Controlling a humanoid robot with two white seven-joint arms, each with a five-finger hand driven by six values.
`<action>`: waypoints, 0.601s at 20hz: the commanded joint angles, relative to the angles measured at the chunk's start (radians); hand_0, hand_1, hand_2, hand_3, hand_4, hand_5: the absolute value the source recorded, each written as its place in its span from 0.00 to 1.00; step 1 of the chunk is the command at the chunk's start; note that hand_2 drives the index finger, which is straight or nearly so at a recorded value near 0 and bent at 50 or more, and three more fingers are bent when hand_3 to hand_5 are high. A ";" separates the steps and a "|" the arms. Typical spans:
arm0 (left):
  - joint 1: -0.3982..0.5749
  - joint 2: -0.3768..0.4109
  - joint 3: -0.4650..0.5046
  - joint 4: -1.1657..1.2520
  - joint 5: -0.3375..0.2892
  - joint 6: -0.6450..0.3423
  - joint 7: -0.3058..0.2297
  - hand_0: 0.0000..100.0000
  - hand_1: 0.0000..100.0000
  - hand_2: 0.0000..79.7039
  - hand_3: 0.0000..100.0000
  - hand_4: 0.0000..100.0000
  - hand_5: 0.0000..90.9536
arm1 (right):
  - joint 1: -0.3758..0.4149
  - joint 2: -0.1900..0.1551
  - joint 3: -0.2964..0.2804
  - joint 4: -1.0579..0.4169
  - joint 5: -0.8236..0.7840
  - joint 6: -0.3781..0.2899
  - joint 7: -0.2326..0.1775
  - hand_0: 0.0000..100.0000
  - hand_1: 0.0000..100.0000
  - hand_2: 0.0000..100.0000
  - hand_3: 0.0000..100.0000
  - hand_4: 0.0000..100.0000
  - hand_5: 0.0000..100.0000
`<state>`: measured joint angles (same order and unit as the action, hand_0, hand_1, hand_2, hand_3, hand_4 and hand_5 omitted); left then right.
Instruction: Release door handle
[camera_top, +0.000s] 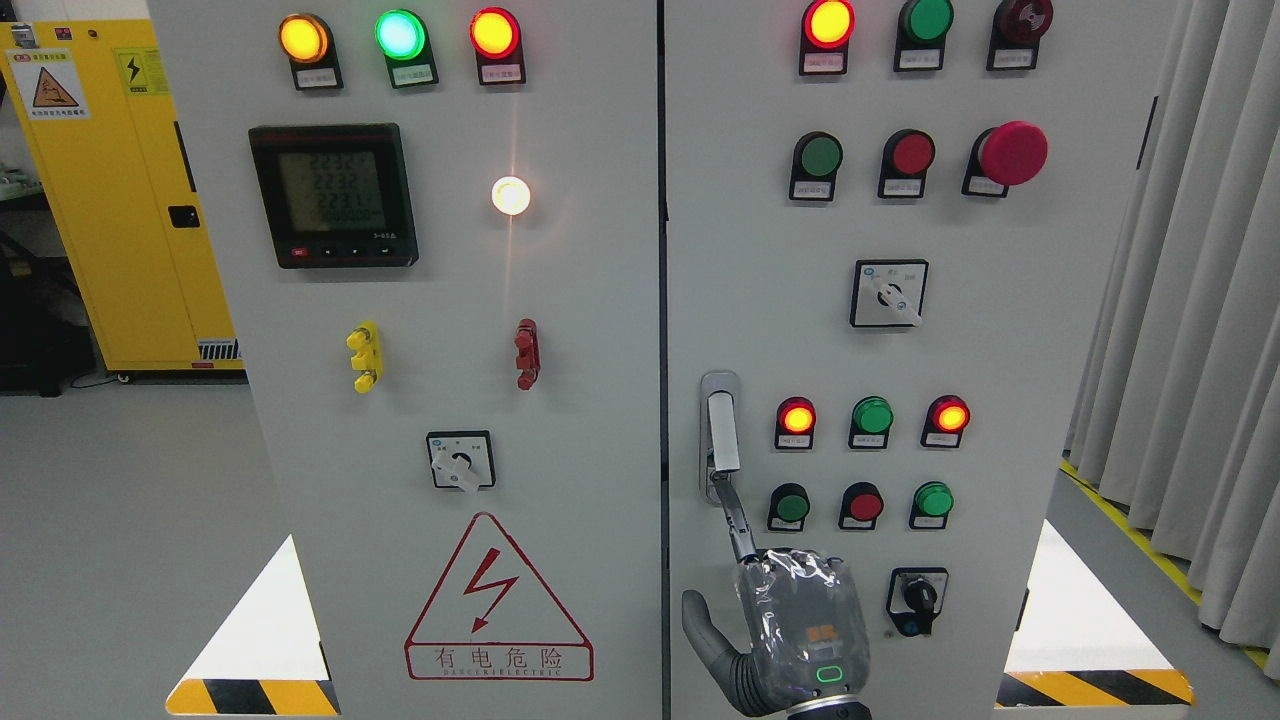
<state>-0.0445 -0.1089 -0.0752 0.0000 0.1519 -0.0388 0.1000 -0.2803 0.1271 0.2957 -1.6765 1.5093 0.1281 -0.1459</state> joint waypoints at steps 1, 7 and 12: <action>0.000 0.000 0.000 -0.012 0.000 0.000 0.000 0.12 0.56 0.00 0.00 0.00 0.00 | 0.001 0.000 0.000 0.006 -0.001 0.001 0.002 0.48 0.40 0.00 1.00 1.00 1.00; 0.000 0.000 0.000 -0.012 0.000 0.000 0.000 0.12 0.56 0.00 0.00 0.00 0.00 | 0.012 0.000 0.002 0.003 -0.003 0.001 -0.004 0.48 0.40 0.00 1.00 1.00 1.00; 0.000 0.000 -0.002 -0.012 0.000 0.000 0.000 0.12 0.56 0.00 0.00 0.00 0.00 | 0.013 -0.001 0.000 -0.003 -0.004 -0.001 -0.007 0.48 0.40 0.00 1.00 1.00 1.00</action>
<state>-0.0445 -0.1089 -0.0752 0.0000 0.1519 -0.0388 0.1000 -0.2703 0.1273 0.2964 -1.6745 1.5068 0.1295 -0.1418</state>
